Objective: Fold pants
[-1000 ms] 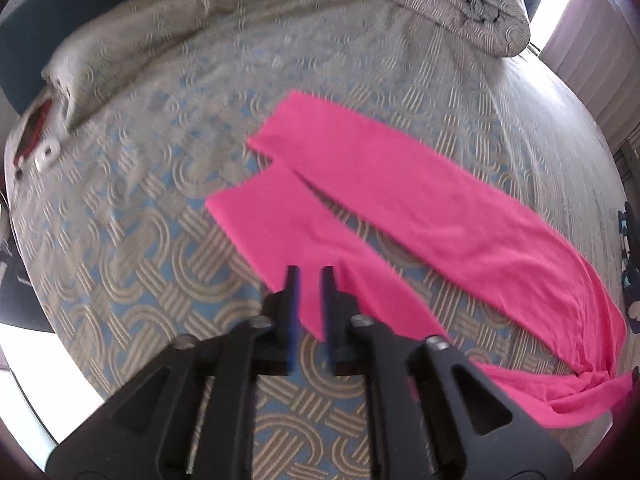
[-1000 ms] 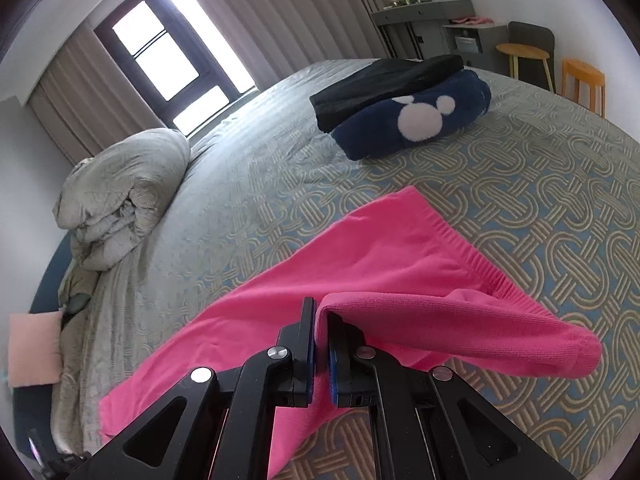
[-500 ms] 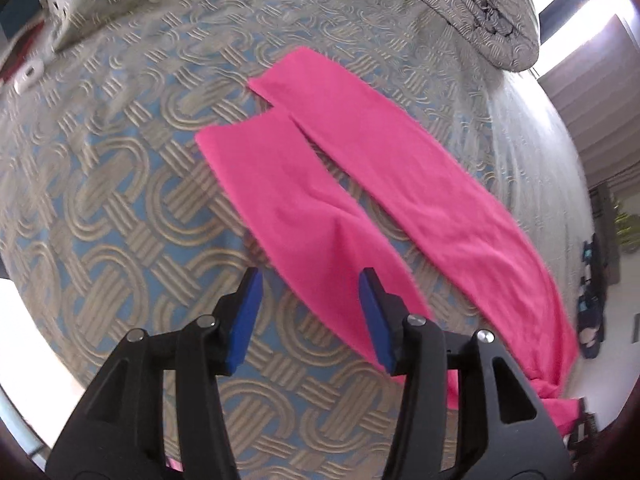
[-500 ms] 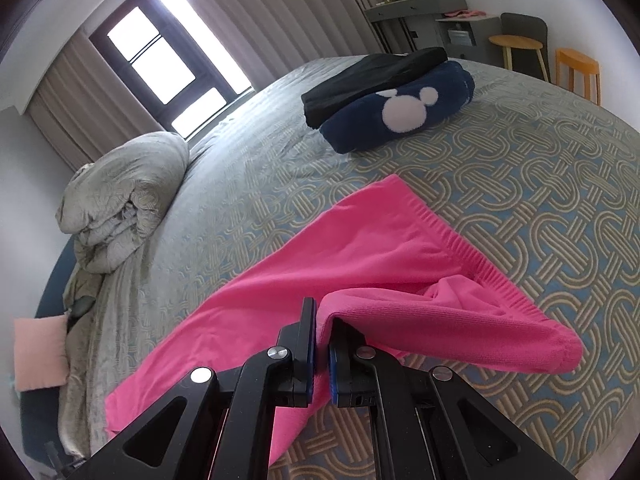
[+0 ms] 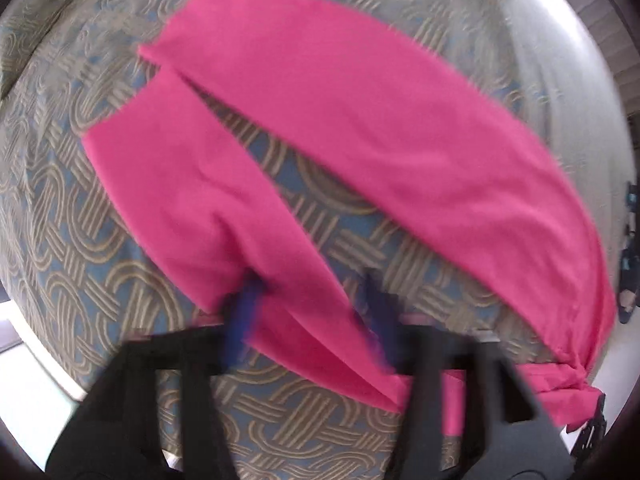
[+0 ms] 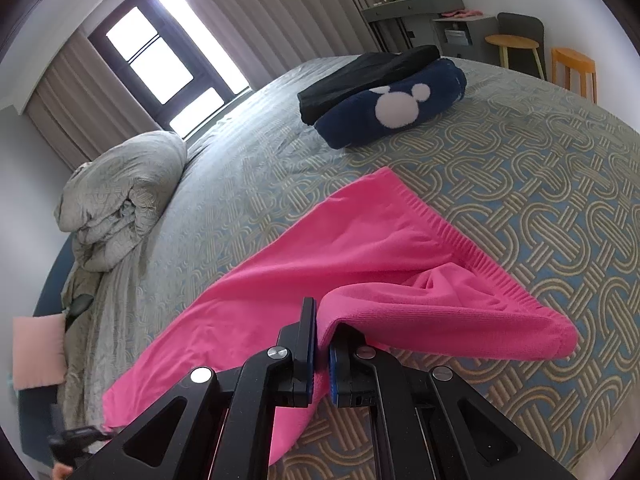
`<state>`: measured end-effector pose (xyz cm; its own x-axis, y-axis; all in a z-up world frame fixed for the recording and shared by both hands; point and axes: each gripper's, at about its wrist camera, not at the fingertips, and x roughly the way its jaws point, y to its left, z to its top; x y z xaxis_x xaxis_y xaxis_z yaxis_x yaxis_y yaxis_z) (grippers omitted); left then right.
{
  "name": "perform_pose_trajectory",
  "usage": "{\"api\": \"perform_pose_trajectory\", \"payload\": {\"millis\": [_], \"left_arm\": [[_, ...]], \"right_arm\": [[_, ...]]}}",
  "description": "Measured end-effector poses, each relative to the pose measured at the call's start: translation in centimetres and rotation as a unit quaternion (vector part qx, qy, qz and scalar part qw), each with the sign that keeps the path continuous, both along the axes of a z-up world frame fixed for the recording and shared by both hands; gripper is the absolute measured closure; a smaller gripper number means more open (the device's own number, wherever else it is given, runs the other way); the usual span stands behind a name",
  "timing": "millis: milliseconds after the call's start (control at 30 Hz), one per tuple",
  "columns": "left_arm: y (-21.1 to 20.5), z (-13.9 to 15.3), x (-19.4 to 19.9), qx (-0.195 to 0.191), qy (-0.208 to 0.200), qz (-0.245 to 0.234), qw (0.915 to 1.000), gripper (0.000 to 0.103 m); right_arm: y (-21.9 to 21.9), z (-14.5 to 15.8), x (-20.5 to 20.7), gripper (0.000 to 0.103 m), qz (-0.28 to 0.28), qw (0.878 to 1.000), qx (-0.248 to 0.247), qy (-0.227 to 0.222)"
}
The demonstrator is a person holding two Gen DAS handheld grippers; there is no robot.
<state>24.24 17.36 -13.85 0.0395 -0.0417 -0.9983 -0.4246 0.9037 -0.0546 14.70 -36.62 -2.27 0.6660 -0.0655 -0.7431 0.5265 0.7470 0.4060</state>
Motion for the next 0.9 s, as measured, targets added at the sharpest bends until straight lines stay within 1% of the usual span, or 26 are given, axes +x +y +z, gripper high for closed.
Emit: {"api": "perform_pose_trajectory", "payload": {"millis": [33, 100, 200, 267, 367, 500, 600, 667, 733, 767, 833, 900], "left_arm": [[0.2, 0.1, -0.1, 0.007, -0.004, 0.007, 0.9999, 0.093], [1.0, 0.9, -0.7, -0.017, -0.028, 0.025, 0.9991, 0.096], [2.2, 2.8, -1.9, -0.04, -0.062, 0.042, 0.9964, 0.096], [2.7, 4.7, -2.6, -0.044, -0.094, 0.049, 0.9934, 0.096], [3.3, 7.3, -2.8, -0.044, -0.132, 0.057, 0.9886, 0.096], [3.4, 9.5, -1.8, -0.037, -0.161, 0.057, 0.9846, 0.096], [3.7, 10.2, 0.0, -0.035, -0.166, 0.059, 0.9838, 0.096], [4.0, 9.9, 1.8, -0.03, -0.163, 0.06, 0.9844, 0.096], [3.8, 9.4, 3.7, -0.027, -0.151, 0.062, 0.9862, 0.096], [4.4, 8.5, 3.8, -0.03, -0.144, 0.063, 0.9871, 0.096], [4.4, 8.0, 5.1, -0.037, -0.127, 0.075, 0.9884, 0.096], [4.7, 7.1, 7.2, -0.04, -0.107, 0.08, 0.9902, 0.096]], "right_arm": [[-0.1, 0.0, -0.1, 0.099, -0.001, 1.0, 0.002, -0.001], [-0.1, -0.1, -0.1, 0.099, -0.001, 1.0, 0.003, -0.002], [-0.1, 0.1, 0.1, 0.099, 0.003, 1.0, 0.002, -0.004], [-0.2, 0.4, 0.2, 0.099, 0.003, 1.0, 0.006, -0.012], [-0.5, 1.2, 0.5, 0.099, -0.001, 0.999, 0.017, -0.03], [-0.8, 2.2, 1.8, 0.099, 0.002, 0.999, 0.017, -0.042], [-0.8, 2.5, 3.8, 0.099, 0.009, 0.999, 0.015, -0.042], [-0.9, 2.3, 5.6, 0.099, 0.015, 0.999, 0.02, -0.039], [-0.9, 2.0, 7.8, 0.099, 0.024, 0.999, 0.024, -0.03], [-0.8, 1.9, 8.7, 0.099, 0.028, 0.999, 0.023, -0.027], [-0.7, 1.6, 11.0, 0.099, 0.036, 0.999, 0.013, -0.015], [-0.8, 1.0, 13.0, 0.098, 0.036, 0.999, 0.006, -0.002]]}}
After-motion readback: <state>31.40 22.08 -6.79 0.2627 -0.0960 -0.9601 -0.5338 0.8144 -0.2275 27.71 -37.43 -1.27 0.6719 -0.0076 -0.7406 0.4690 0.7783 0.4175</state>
